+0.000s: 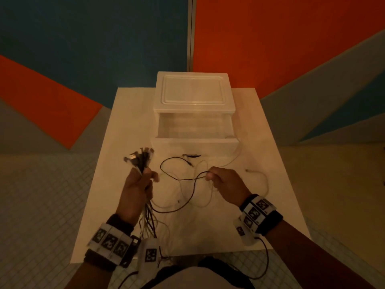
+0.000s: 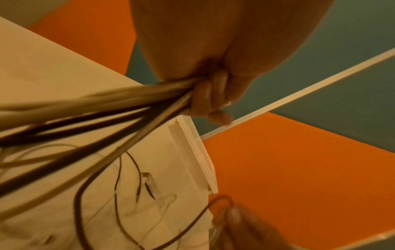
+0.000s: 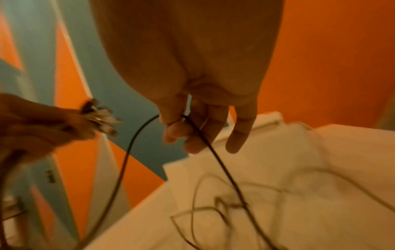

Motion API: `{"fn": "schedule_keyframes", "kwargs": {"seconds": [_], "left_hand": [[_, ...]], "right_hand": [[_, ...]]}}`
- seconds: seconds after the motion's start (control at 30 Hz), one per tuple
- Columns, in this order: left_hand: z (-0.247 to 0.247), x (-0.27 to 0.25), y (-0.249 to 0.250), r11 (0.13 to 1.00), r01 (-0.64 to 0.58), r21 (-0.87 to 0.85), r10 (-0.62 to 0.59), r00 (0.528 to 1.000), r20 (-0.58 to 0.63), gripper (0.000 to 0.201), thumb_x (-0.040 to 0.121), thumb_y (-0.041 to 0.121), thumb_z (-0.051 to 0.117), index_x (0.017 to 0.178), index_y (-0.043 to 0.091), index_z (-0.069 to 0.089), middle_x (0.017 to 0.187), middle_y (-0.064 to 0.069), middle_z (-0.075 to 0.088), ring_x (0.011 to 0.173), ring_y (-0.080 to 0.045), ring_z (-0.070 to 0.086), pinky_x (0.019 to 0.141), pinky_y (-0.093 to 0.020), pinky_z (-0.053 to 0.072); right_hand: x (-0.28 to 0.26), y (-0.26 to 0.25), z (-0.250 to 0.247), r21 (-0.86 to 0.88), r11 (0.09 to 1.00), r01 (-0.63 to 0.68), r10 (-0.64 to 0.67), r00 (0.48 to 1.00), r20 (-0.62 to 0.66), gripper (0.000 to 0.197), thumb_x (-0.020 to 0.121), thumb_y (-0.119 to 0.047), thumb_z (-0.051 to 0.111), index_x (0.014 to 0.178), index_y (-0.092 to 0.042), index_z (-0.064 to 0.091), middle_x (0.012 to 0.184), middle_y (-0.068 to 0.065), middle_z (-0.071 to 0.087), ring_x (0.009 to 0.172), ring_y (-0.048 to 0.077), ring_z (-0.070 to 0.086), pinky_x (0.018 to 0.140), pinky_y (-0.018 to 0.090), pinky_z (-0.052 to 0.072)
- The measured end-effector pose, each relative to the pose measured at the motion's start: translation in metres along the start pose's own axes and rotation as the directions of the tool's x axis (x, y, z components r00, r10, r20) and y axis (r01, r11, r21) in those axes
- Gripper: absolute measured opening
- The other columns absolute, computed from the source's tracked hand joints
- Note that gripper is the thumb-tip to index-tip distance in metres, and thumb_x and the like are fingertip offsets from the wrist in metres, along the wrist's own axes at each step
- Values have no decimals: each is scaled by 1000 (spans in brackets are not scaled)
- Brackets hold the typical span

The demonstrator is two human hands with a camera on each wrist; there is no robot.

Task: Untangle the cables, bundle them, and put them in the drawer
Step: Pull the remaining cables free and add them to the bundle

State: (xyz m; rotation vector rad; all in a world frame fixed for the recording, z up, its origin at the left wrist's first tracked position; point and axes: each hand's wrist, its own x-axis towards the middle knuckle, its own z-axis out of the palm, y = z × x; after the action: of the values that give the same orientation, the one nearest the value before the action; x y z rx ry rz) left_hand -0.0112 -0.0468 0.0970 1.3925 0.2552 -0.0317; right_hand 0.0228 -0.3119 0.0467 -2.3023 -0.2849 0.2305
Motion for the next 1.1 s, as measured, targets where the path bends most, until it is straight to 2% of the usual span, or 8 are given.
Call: {"fn": "schedule_keyframes", "kwargs": {"seconds": [0.07,0.17,0.3,0.43,0.6,0.83,0.93,1.1], "left_hand": [[10,-5,-2,997,-42,61,34,992,122,24,102,12,38,119,4,53,89,-15,69,40,-6,26,37,-22,24],[26,-8,-8,997,11,80,-29,972,232,30,101,15,40,126,9,55,54,3,50,38,-5,24,37,-20,23],[33,-8,-9,993,75,97,-95,970,223,13,101,10,41,106,9,52,62,-7,35,41,-5,27,38,-19,23],[13,-2,2,992,103,-71,-102,995,25,20,99,-2,40,86,10,48,66,-4,42,42,-3,31,38,-16,26],[-29,9,6,987,-7,-159,-18,988,-152,32,100,-3,36,79,18,47,60,9,50,46,-2,33,40,-16,24],[-47,13,6,998,-26,-49,15,974,-225,28,103,6,37,79,18,45,58,10,45,43,0,28,38,-15,26],[-49,14,6,998,8,66,9,971,-241,24,102,5,40,83,17,46,65,4,48,40,1,29,36,-16,26],[-38,9,1,976,-37,216,72,985,-159,17,103,17,41,106,9,56,59,7,45,38,0,30,35,-14,25]], "right_hand": [[1,-38,-2,9,995,97,-98,995,28,46,93,-49,35,84,-15,64,74,-8,63,71,11,58,68,30,44],[2,-78,6,-10,980,199,-198,978,66,35,97,-39,43,82,-15,63,74,-4,62,70,13,57,66,31,43],[1,-91,14,9,982,190,-191,980,59,34,99,-31,41,81,-9,59,77,7,63,72,22,59,66,36,46],[-6,-52,13,107,982,155,-161,986,50,27,101,-19,41,75,-15,49,68,-11,52,67,12,52,67,30,43],[-19,51,14,-24,995,-92,92,996,11,19,89,3,48,74,-9,52,72,0,54,72,22,53,73,44,48],[-42,110,6,-267,886,-379,407,912,52,30,102,-21,35,74,-26,44,88,7,57,82,21,52,71,28,34],[-37,101,-3,-63,891,-450,448,893,-42,28,102,-17,42,79,-9,57,85,11,63,79,28,59,71,38,48],[-19,15,-28,413,888,-201,240,970,-43,31,99,-19,49,72,-5,57,68,13,60,64,16,57,63,29,48]]}}
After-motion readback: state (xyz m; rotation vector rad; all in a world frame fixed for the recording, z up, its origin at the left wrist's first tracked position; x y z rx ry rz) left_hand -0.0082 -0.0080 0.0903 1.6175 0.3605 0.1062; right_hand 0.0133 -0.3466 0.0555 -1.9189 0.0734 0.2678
